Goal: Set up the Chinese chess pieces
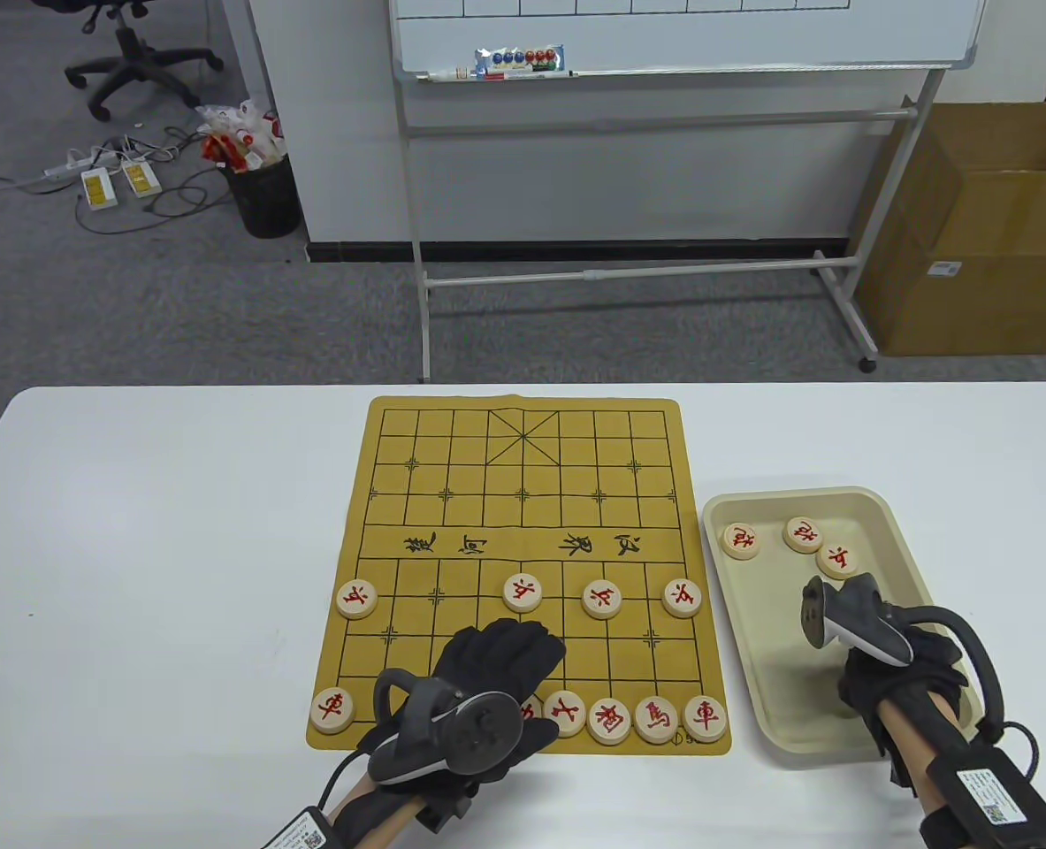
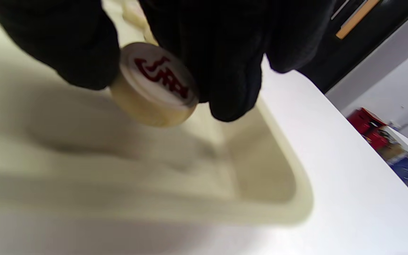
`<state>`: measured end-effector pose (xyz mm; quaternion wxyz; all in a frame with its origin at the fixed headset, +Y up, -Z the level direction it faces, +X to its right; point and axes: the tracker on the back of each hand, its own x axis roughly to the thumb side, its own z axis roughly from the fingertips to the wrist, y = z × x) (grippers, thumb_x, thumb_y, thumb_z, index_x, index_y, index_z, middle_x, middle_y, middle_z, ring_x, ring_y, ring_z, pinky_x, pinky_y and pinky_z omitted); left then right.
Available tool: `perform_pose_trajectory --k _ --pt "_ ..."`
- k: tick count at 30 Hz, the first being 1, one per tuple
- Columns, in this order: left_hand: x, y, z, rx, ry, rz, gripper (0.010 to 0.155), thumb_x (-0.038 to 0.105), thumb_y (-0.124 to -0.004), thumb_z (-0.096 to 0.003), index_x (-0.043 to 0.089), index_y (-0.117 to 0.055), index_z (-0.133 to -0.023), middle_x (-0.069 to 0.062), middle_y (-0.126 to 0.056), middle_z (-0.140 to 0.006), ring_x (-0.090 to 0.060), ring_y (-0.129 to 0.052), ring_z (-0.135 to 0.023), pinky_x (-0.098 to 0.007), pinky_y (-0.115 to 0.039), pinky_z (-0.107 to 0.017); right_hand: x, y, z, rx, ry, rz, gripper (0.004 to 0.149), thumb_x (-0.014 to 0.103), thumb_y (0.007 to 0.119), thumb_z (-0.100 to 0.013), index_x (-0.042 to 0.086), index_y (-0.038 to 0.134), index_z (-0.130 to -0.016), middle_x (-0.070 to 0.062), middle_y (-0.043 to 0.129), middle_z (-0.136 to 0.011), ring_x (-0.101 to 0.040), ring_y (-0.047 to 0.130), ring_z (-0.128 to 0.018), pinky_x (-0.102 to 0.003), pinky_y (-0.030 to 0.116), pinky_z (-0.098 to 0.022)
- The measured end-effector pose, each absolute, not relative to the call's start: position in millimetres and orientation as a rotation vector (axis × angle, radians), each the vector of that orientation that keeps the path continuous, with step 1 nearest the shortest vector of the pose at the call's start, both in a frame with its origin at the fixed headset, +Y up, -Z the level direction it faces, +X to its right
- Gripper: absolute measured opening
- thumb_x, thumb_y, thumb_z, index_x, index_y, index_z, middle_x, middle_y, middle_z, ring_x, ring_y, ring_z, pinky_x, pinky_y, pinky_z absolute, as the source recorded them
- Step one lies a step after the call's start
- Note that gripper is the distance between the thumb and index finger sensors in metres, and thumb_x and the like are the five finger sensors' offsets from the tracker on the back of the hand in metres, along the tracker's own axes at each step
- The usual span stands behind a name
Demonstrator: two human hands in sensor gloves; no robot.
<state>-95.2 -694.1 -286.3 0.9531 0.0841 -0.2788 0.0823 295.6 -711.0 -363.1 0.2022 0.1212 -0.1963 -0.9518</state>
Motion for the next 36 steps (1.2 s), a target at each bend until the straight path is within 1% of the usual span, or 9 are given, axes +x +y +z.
perform_pose_trajectory --k 3,7,10,14,19,22,27,30,36 --pt "-95 -694 -286 0.171 -0.569 0.173 0.083 0.061 -0.073 -0.0346 0.029 -0.051 -0.108 0.000 -0.059 -0.115 -0.028 -0.064 -0.109 -0.059 -0.058 -0.078 279 -680 -354 0.198 -0.389 -2.799 0.080 0.049 0.084 -0.042 0.011 0.058 -0.106 -0.013 0.082 -0.099 -0.029 0.098 -0.080 -0.051 0.068 -0.073" --pt "-92 -695 -284 0.169 -0.584 0.183 0.082 0.061 -0.073 -0.0346 0.029 -0.051 -0.107 -0.001 -0.060 -0.115 -0.028 -0.065 -0.108 -0.059 -0.059 -0.078 250 -650 -337 -0.059 -0.222 -3.006 0.076 0.046 0.086 -0.041 0.010 0.061 -0.103 -0.018 0.078 -0.100 -0.032 0.098 -0.078 -0.057 0.068 -0.072" --pt "-89 -694 -281 0.178 -0.598 0.198 0.082 0.061 -0.073 -0.0346 0.029 -0.051 -0.107 0.000 -0.061 -0.115 -0.027 -0.066 -0.108 -0.059 -0.059 -0.078 224 -639 -321 -0.292 -0.130 -3.141 0.073 0.045 0.085 -0.042 0.012 0.063 -0.104 -0.020 0.075 -0.102 -0.034 0.094 -0.079 -0.060 0.065 -0.072" --pt "-86 -692 -276 0.181 -0.618 0.222 0.080 0.059 -0.074 -0.0349 0.029 -0.053 -0.107 0.000 -0.063 -0.114 -0.027 -0.069 -0.106 -0.058 -0.062 -0.077 191 -642 -304 -0.555 -0.062 -3.311 0.071 0.046 0.080 -0.044 0.007 0.069 -0.102 -0.023 0.080 -0.097 -0.036 0.097 -0.072 -0.060 0.067 -0.070" --pt "-82 -686 -264 0.287 -0.649 0.282 0.075 0.055 -0.077 -0.0354 0.033 -0.057 -0.104 0.003 -0.071 -0.107 -0.024 -0.077 -0.100 -0.054 -0.067 -0.075 158 -659 -293 -0.817 -0.127 -3.430 0.071 0.047 0.080 -0.044 0.006 0.072 -0.101 -0.023 0.082 -0.096 -0.036 0.097 -0.069 -0.060 0.068 -0.069" --pt "-79 -683 -258 0.353 -0.687 0.293 0.072 0.051 -0.081 -0.0346 0.042 -0.055 -0.102 0.006 -0.075 -0.102 -0.020 -0.081 -0.095 -0.052 -0.070 -0.075 146 -668 -292 -0.967 -0.172 -3.525 0.078 0.050 0.086 -0.040 0.003 0.070 -0.101 -0.021 0.085 -0.093 -0.033 0.101 -0.066 -0.058 0.073 -0.067" --pt "-71 -684 -249 0.408 -0.717 0.211 0.062 0.050 -0.084 -0.0331 0.050 -0.067 -0.093 0.007 -0.074 -0.099 -0.020 -0.078 -0.093 -0.051 -0.068 -0.075 136 -682 -288 -1.146 -0.420 -3.655 0.081 0.052 0.087 -0.039 0.001 0.070 -0.100 -0.021 0.087 -0.091 -0.031 0.102 -0.063 -0.057 0.074 -0.066" --pt "-69 -682 -247 0.469 -0.729 0.200 0.050 0.051 -0.085 -0.0314 0.052 -0.078 -0.081 0.009 -0.077 -0.095 -0.018 -0.081 -0.089 -0.049 -0.071 -0.074 132 -688 -285 -1.202 -0.505 -3.656 0.079 0.051 0.088 -0.039 0.001 0.073 -0.098 -0.022 0.090 -0.089 -0.032 0.103 -0.060 -0.057 0.075 -0.065" --pt "-69 -681 -246 0.443 -0.776 0.214 0.051 0.051 -0.085 -0.0278 0.051 -0.081 -0.078 0.010 -0.079 -0.094 -0.017 -0.083 -0.089 -0.049 -0.072 -0.074 133 -691 -281 -1.283 -0.610 -3.660 0.078 0.051 0.088 -0.040 0.001 0.074 -0.097 -0.022 0.090 -0.088 -0.033 0.103 -0.060 -0.057 0.075 -0.065"
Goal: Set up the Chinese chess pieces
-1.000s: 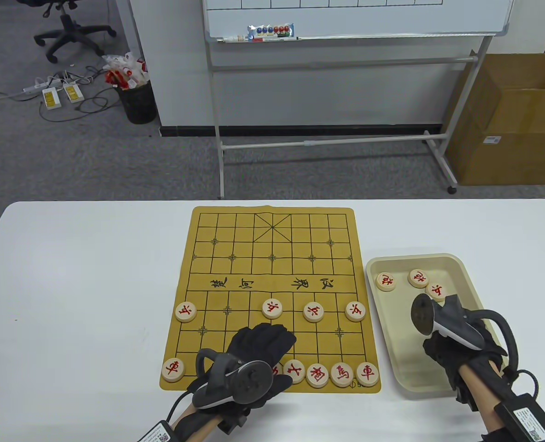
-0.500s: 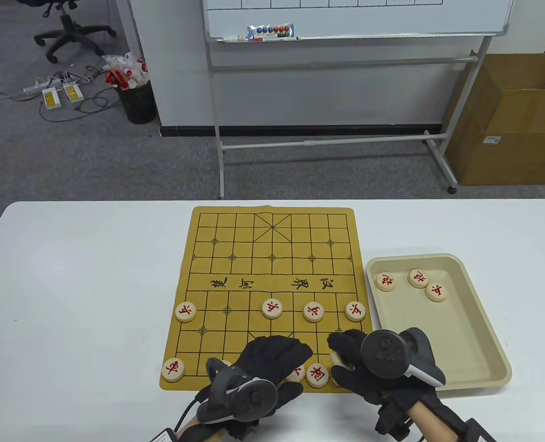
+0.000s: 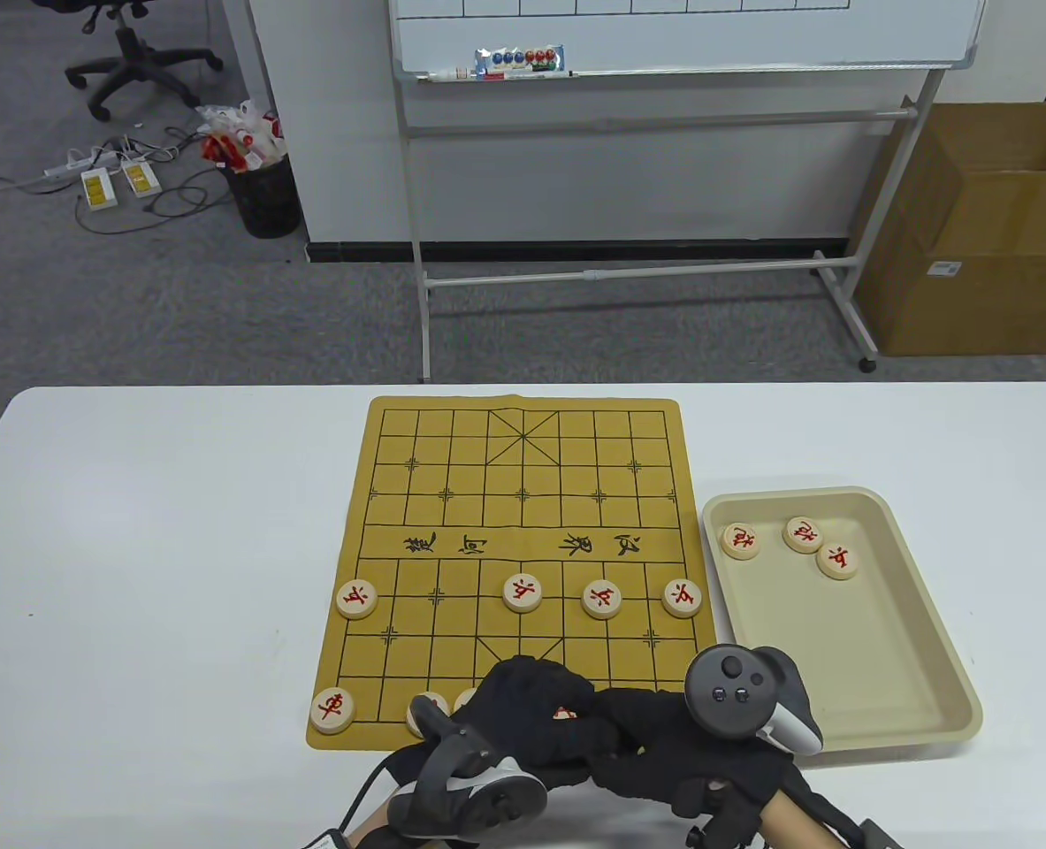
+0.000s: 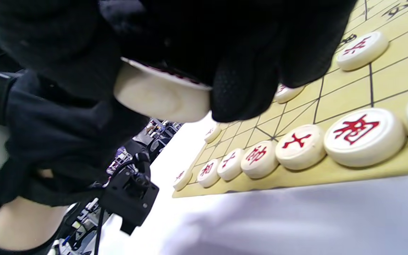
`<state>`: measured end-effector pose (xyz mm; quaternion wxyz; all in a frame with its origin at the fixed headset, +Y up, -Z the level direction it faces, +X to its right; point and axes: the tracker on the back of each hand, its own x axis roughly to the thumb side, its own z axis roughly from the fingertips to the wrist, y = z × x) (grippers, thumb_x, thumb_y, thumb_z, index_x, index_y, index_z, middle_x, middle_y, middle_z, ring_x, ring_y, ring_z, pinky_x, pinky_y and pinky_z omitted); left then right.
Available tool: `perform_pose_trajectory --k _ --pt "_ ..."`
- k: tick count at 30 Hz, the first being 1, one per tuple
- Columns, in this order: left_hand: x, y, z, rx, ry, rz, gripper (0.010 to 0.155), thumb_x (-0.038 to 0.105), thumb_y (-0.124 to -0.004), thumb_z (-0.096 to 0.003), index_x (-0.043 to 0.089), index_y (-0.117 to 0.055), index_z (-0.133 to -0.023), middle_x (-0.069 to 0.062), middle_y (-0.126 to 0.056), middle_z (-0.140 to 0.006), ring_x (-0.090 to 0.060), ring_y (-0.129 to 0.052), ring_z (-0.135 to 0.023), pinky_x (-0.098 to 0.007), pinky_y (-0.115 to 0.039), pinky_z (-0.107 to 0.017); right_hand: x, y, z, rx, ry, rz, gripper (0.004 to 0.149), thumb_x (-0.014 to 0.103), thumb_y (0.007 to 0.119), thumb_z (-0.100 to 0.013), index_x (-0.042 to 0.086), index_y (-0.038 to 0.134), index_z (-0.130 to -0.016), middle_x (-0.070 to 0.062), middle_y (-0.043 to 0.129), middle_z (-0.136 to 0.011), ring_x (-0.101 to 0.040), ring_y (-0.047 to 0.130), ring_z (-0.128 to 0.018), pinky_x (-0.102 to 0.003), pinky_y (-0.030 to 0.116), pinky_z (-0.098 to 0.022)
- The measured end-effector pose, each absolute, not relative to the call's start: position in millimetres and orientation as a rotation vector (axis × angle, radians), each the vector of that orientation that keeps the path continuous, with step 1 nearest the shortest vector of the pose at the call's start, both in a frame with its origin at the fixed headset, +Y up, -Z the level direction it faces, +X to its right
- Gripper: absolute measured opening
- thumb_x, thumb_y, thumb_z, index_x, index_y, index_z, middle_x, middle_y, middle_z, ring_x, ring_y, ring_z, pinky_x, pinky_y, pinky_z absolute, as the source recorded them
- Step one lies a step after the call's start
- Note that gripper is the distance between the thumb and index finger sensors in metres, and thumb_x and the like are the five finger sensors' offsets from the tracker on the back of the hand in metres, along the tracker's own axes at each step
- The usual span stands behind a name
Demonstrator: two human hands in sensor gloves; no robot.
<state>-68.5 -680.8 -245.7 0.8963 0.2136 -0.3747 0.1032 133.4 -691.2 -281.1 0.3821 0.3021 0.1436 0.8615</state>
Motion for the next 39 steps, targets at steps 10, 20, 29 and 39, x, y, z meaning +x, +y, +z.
perform_pose_trajectory --k 10,20,29,39 --pt "-115 -643 -272 0.468 -0.582 0.085 0.051 0.050 -0.087 -0.0300 0.040 -0.079 -0.079 0.012 -0.089 -0.095 -0.016 -0.093 -0.091 -0.050 -0.076 -0.073 146 -679 -267 0.657 -0.074 2.346 0.073 0.048 0.079 -0.045 0.005 0.068 -0.103 -0.022 0.080 -0.098 -0.039 0.095 -0.076 -0.062 0.065 -0.069" --pt "-186 -693 -314 0.168 -0.333 -0.414 0.051 0.051 -0.091 -0.0258 0.036 -0.081 -0.073 0.013 -0.099 -0.080 -0.012 -0.104 -0.074 -0.047 -0.082 -0.067 139 -682 -263 0.711 -0.054 2.434 0.069 0.047 0.078 -0.046 0.007 0.071 -0.102 -0.021 0.082 -0.096 -0.038 0.096 -0.074 -0.062 0.064 -0.069" --pt "-182 -731 -310 0.091 -0.367 -0.539 0.051 0.051 -0.091 -0.0245 0.035 -0.081 -0.071 0.013 -0.099 -0.077 -0.012 -0.104 -0.072 -0.048 -0.081 -0.067 142 -680 -261 0.708 -0.076 2.426 0.068 0.046 0.078 -0.046 0.007 0.073 -0.101 -0.021 0.083 -0.096 -0.038 0.096 -0.074 -0.062 0.063 -0.069" --pt "-173 -744 -300 0.064 -0.420 -0.615 0.053 0.055 -0.089 -0.0231 0.034 -0.080 -0.071 0.014 -0.096 -0.078 -0.012 -0.101 -0.074 -0.049 -0.079 -0.069 142 -681 -259 0.723 -0.072 2.427 0.067 0.047 0.078 -0.046 0.008 0.073 -0.101 -0.020 0.084 -0.096 -0.038 0.096 -0.074 -0.062 0.063 -0.069"
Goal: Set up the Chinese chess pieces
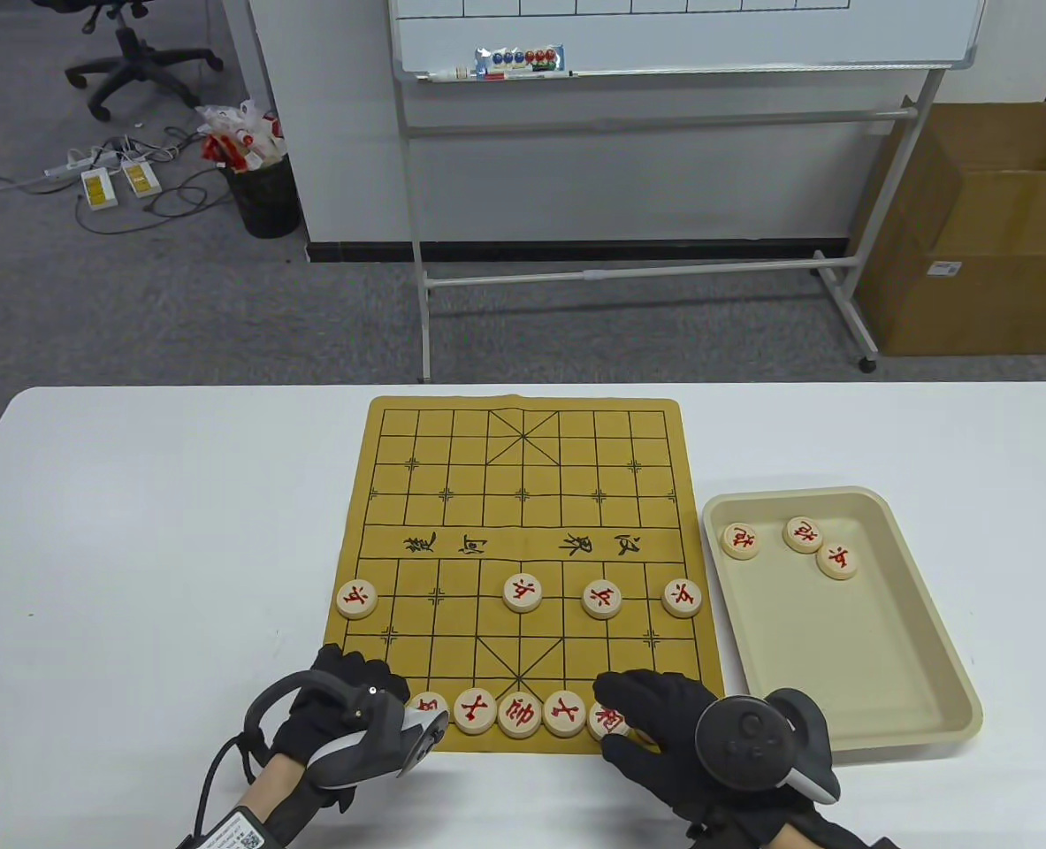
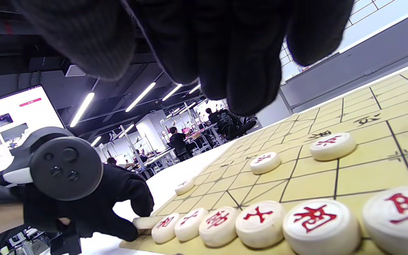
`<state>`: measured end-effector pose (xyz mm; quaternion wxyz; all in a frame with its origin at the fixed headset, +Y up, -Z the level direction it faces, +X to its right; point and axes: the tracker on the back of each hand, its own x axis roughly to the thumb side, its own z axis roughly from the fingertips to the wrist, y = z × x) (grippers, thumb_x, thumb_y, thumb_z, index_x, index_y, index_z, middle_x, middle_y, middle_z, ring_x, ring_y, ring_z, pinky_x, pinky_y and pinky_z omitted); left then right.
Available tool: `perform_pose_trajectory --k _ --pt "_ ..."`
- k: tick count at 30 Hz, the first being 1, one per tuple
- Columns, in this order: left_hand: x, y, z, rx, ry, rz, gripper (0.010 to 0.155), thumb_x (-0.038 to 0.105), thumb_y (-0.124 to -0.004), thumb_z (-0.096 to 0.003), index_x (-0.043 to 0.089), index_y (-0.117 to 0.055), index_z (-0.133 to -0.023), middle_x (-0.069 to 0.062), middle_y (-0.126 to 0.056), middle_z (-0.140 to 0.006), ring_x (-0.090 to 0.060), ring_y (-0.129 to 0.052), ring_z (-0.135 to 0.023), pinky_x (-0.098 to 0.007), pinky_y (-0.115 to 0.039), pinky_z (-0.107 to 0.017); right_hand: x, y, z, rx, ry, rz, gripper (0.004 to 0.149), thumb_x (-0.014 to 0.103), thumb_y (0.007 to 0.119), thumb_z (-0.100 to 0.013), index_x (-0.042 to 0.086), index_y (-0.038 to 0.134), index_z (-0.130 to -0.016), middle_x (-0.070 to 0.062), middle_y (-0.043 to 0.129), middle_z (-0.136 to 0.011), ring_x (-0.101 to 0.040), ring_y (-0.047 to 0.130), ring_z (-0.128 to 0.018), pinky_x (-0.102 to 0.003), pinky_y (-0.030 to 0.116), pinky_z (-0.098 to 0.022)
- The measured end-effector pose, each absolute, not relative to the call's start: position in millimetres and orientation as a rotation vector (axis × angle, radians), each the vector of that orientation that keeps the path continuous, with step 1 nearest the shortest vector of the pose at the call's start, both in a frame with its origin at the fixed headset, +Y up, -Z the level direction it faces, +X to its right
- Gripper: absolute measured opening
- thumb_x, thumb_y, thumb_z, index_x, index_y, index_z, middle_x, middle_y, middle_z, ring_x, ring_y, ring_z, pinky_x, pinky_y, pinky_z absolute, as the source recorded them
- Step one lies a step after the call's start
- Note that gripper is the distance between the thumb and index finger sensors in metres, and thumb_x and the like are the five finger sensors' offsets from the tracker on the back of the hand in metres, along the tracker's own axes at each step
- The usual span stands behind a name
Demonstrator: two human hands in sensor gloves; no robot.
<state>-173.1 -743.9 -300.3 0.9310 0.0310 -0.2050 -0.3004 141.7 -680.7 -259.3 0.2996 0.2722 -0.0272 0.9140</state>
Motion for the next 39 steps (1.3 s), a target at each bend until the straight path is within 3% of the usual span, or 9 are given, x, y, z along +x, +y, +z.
perform_pose_trajectory --k 7,14,18,23,30,39 --pt "-167 -734 -302 -0.009 -0.434 -0.641 0.056 0.055 -0.086 -0.0251 0.035 -0.078 -0.077 0.012 -0.094 -0.084 -0.014 -0.098 -0.080 -0.050 -0.076 -0.072 140 -683 -259 0.729 -0.053 2.436 0.068 0.047 0.078 -0.046 0.008 0.072 -0.102 -0.020 0.083 -0.096 -0.037 0.096 -0.074 -0.062 0.063 -0.069" --pt "-134 -664 -301 0.181 -0.434 -0.341 0.069 0.056 -0.081 -0.0297 0.035 -0.069 -0.094 0.007 -0.083 -0.099 -0.020 -0.087 -0.094 -0.053 -0.069 -0.076 140 -683 -260 0.712 -0.062 2.443 0.070 0.047 0.078 -0.046 0.009 0.068 -0.105 -0.021 0.079 -0.100 -0.039 0.093 -0.079 -0.063 0.062 -0.070" --pt "-108 -646 -296 0.258 -0.480 -0.129 0.075 0.057 -0.079 -0.0318 0.033 -0.061 -0.101 0.005 -0.074 -0.107 -0.023 -0.078 -0.102 -0.055 -0.064 -0.078 143 -683 -261 0.677 -0.092 2.457 0.073 0.047 0.078 -0.046 0.010 0.062 -0.107 -0.020 0.072 -0.106 -0.041 0.086 -0.087 -0.064 0.059 -0.071" --pt "-89 -656 -287 0.261 -0.506 0.022 0.080 0.060 -0.076 -0.0328 0.032 -0.054 -0.105 0.003 -0.065 -0.113 -0.025 -0.070 -0.107 -0.057 -0.061 -0.079 145 -685 -263 0.630 -0.113 2.484 0.075 0.047 0.078 -0.046 0.011 0.058 -0.109 -0.019 0.065 -0.111 -0.044 0.075 -0.096 -0.065 0.054 -0.073" --pt "-92 -687 -280 0.214 -0.555 0.210 0.080 0.060 -0.075 -0.0338 0.031 -0.054 -0.105 0.002 -0.065 -0.113 -0.025 -0.069 -0.107 -0.057 -0.061 -0.078 141 -693 -265 0.639 -0.086 2.521 0.077 0.048 0.079 -0.046 0.013 0.055 -0.110 -0.018 0.058 -0.113 -0.044 0.070 -0.099 -0.064 0.052 -0.074" --pt "-95 -693 -279 0.207 -0.560 0.215 0.080 0.061 -0.075 -0.0339 0.030 -0.054 -0.105 0.002 -0.064 -0.113 -0.025 -0.069 -0.107 -0.057 -0.060 -0.078 141 -692 -268 0.626 -0.102 2.530 0.078 0.048 0.079 -0.046 0.013 0.053 -0.111 -0.017 0.058 -0.114 -0.044 0.068 -0.100 -0.064 0.051 -0.075"
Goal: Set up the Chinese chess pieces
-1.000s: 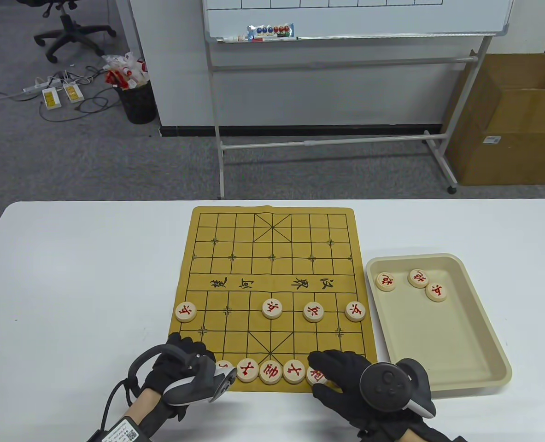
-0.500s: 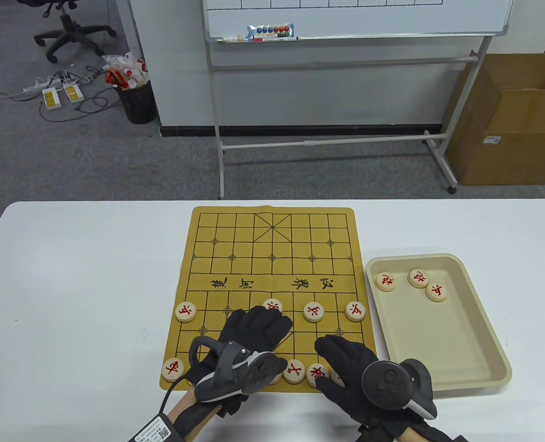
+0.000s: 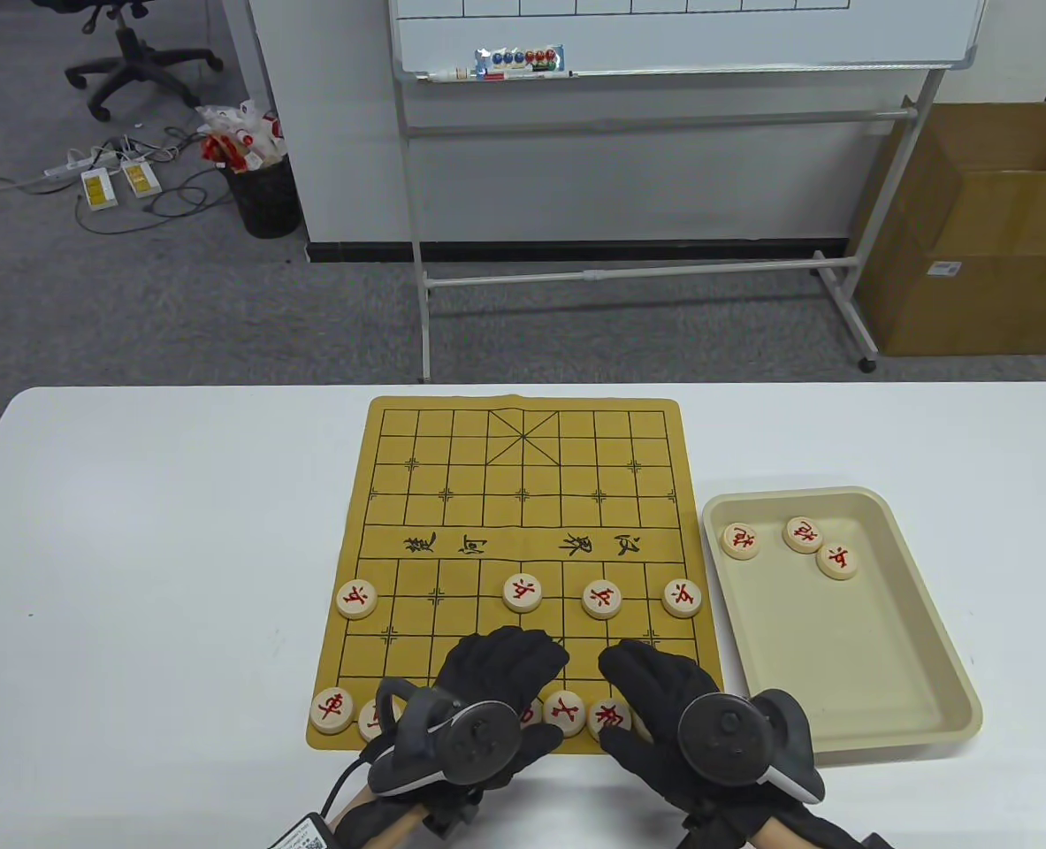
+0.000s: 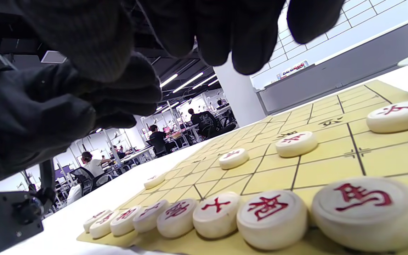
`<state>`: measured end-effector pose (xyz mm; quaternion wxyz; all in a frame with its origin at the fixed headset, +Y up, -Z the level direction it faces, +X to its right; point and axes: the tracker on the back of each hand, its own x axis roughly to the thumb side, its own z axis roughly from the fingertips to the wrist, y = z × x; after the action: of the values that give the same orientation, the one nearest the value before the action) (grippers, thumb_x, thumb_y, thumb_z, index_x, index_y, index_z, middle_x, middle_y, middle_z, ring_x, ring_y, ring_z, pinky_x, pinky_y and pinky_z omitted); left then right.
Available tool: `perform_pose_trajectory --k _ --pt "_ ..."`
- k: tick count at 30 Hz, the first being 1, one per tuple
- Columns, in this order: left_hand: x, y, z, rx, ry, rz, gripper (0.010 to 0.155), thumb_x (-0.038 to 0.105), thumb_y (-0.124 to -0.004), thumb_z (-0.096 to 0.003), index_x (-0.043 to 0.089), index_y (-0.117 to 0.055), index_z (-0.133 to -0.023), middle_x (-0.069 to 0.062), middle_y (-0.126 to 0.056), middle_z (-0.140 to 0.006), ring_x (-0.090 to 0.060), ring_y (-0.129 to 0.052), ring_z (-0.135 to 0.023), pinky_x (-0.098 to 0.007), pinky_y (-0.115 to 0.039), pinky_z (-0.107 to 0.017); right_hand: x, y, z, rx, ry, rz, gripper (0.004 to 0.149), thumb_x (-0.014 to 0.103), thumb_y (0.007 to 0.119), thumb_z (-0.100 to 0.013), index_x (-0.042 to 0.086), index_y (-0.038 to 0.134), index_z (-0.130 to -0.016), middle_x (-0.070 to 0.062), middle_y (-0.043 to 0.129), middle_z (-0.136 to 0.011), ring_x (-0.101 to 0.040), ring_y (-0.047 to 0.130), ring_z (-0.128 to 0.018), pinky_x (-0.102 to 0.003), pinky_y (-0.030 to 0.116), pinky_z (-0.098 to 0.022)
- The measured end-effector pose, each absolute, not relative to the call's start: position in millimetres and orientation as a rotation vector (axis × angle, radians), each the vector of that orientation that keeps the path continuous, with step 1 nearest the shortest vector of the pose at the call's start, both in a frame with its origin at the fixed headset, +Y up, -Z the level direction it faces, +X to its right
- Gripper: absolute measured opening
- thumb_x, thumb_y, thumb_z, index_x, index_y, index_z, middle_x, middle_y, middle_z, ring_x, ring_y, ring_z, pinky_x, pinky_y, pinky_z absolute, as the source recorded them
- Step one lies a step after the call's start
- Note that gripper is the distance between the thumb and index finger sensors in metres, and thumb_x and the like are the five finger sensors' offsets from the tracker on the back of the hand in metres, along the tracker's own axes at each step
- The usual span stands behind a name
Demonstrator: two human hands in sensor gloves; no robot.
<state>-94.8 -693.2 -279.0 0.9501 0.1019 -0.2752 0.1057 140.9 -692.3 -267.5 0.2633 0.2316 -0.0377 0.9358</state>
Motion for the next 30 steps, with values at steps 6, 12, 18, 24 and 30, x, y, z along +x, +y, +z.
perform_pose_trajectory --k 6,12,18,24,30 --pt "-96 -691 -276 0.234 -0.569 0.178 0.080 0.060 -0.075 -0.0338 0.030 -0.053 -0.105 0.002 -0.064 -0.113 -0.025 -0.068 -0.107 -0.057 -0.060 -0.078 175 -645 -290 0.492 -0.257 2.559 0.077 0.046 0.081 -0.047 0.013 0.054 -0.111 -0.016 0.058 -0.115 -0.044 0.068 -0.101 -0.064 0.051 -0.075" --pt "-100 -687 -275 0.246 -0.558 0.189 0.080 0.060 -0.075 -0.0340 0.030 -0.053 -0.105 0.002 -0.064 -0.113 -0.025 -0.068 -0.107 -0.057 -0.060 -0.078 238 -611 -359 0.092 -0.290 2.773 0.075 0.040 0.083 -0.048 0.015 0.053 -0.112 -0.015 0.057 -0.116 -0.042 0.068 -0.102 -0.062 0.053 -0.076" --pt "-99 -687 -275 0.242 -0.556 0.183 0.080 0.060 -0.075 -0.0339 0.030 -0.054 -0.105 0.002 -0.065 -0.113 -0.026 -0.069 -0.107 -0.057 -0.060 -0.078 293 -637 -432 -0.351 0.149 2.994 0.075 0.038 0.083 -0.049 0.016 0.051 -0.113 -0.012 0.055 -0.118 -0.041 0.067 -0.104 -0.061 0.053 -0.077" --pt "-99 -688 -274 0.232 -0.563 0.181 0.080 0.061 -0.075 -0.0341 0.030 -0.054 -0.105 0.002 -0.065 -0.113 -0.025 -0.069 -0.107 -0.057 -0.060 -0.078 323 -694 -468 -0.610 0.452 3.022 0.077 0.038 0.083 -0.049 0.017 0.047 -0.114 -0.012 0.051 -0.119 -0.040 0.066 -0.106 -0.059 0.054 -0.077" --pt "-97 -688 -272 0.227 -0.578 0.190 0.080 0.061 -0.075 -0.0341 0.030 -0.054 -0.105 0.002 -0.065 -0.113 -0.026 -0.069 -0.107 -0.057 -0.060 -0.078 328 -723 -481 -0.680 0.618 3.044 0.081 0.042 0.083 -0.048 0.019 0.044 -0.115 -0.011 0.049 -0.121 -0.039 0.073 -0.102 -0.057 0.060 -0.074"
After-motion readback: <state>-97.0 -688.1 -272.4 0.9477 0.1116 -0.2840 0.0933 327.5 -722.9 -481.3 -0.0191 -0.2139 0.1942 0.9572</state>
